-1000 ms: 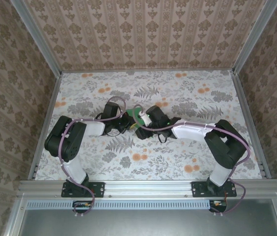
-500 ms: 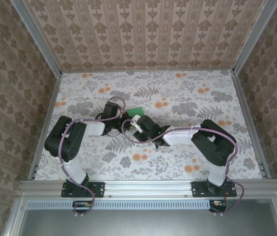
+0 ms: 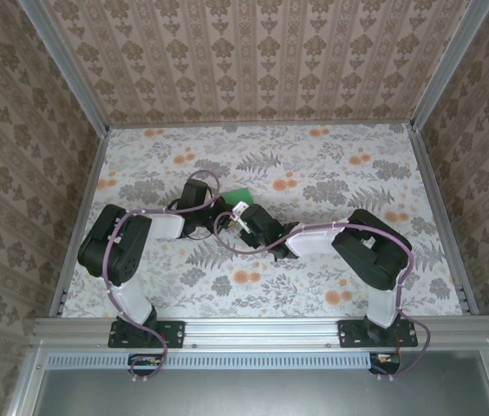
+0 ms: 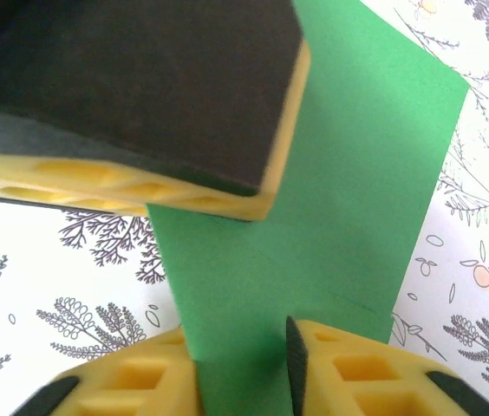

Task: Fold a paper plane with a square sheet of paper (pick it up from the middle)
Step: Fold the wing for the fifth time at the center of the table.

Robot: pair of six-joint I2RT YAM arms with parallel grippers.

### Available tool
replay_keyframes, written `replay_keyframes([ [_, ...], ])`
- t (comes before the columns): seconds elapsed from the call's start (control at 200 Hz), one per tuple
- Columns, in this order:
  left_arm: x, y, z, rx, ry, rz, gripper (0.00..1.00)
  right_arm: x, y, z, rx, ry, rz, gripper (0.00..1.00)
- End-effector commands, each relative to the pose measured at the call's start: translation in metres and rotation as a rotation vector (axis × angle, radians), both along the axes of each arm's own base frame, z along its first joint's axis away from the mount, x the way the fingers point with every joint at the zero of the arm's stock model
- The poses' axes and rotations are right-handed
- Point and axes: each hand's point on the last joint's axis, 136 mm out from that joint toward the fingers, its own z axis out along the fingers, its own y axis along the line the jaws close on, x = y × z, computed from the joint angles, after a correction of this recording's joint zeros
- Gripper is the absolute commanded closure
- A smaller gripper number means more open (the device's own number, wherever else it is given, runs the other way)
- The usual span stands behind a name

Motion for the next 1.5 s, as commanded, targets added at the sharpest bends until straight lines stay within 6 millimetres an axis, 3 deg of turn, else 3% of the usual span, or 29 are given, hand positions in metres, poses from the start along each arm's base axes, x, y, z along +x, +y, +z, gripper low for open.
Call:
replay_keyframes([
  [0.0, -0.003, 0.002, 0.012, -0.023, -0.001, 0.005, 0.90, -0.002, -0.004, -0.004, -0.026, -0.010, 0.001, 0.77],
  [0.08, 0.005, 0.014, 0.014, -0.021, -0.004, 0.040, 0.86, -0.004, -0.002, -0.004, -0.020, 0.001, 0.009, 0.84],
  [0.275, 0.007, 0.037, 0.019, 0.009, -0.017, 0.075, 0.67, -0.011, 0.006, 0.002, 0.030, 0.049, 0.045, 0.94],
  [0.505, 0.003, 0.072, 0.026, 0.088, -0.045, 0.128, 0.55, -0.019, 0.009, 0.008, 0.169, 0.204, 0.054, 0.97],
  [0.625, -0.002, 0.080, 0.030, 0.106, -0.079, 0.138, 0.51, -0.021, 0.009, 0.010, 0.244, 0.299, 0.051, 0.97],
  [0.825, -0.013, 0.076, 0.039, 0.066, -0.164, 0.110, 0.51, -0.025, 0.015, 0.015, 0.384, 0.462, 0.042, 0.99],
  [1.045, -0.027, 0.055, 0.043, 0.058, -0.228, 0.017, 0.54, -0.026, 0.024, 0.028, 0.550, 0.642, 0.038, 0.99],
  [1.495, -0.021, 0.031, 0.033, 0.041, -0.238, -0.036, 0.65, -0.024, 0.039, 0.025, 0.703, 0.890, 0.028, 0.99],
])
